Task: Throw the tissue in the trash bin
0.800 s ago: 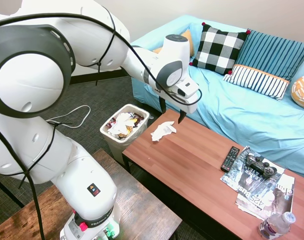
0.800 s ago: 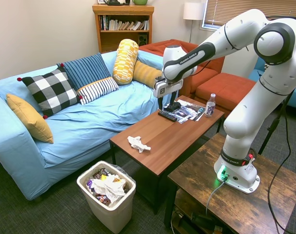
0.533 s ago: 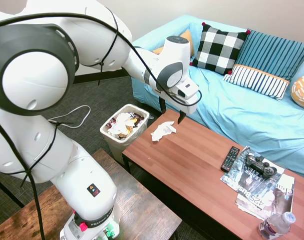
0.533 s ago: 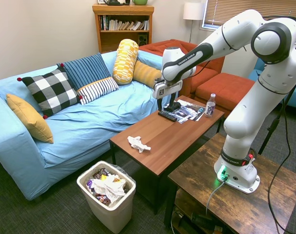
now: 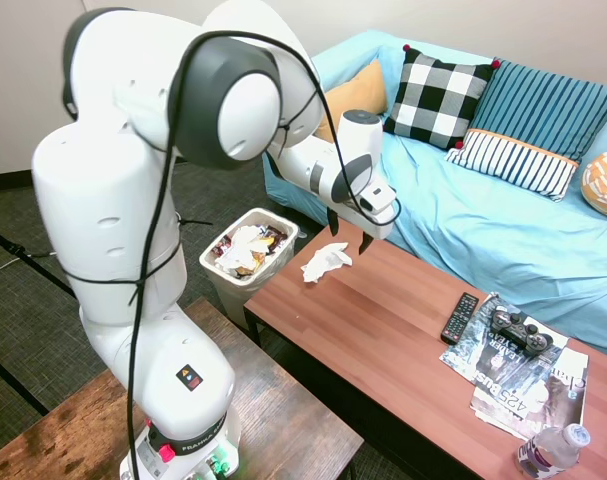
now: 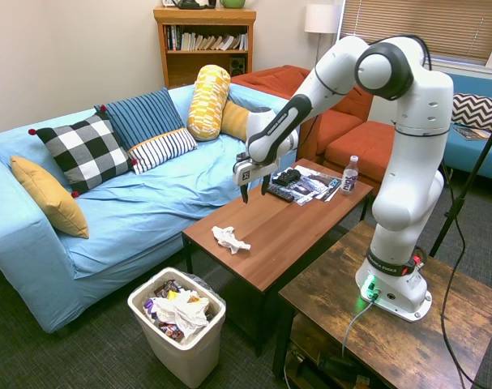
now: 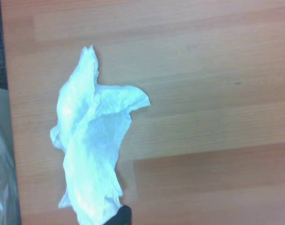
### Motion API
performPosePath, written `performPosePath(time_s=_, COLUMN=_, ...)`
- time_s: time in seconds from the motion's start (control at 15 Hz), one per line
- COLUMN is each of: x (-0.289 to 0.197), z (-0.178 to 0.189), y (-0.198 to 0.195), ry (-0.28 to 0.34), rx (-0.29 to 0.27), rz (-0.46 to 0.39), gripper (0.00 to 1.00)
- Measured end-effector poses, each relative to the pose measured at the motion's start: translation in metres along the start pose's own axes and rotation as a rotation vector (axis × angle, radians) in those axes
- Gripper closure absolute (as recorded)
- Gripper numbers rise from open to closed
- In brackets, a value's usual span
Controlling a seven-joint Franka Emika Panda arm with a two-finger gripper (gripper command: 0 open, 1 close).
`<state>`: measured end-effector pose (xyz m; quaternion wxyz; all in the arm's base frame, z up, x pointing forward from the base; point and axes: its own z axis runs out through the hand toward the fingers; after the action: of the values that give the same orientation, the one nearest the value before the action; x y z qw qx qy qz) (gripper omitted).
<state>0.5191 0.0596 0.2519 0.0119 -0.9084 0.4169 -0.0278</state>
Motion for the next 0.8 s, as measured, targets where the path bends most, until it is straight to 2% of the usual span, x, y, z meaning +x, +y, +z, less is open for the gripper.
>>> performPosePath(time_s=0.47, x=-0.016, z=0.091, y=-0.083, ry=0.024, rx=-0.058, rz=-0.014, gripper=0.0)
performPosePath(time_s=0.8, x=-0.033, z=0.148, y=-0.106, ry=0.022, rx=-0.108, rz=-0.033, gripper=0.0)
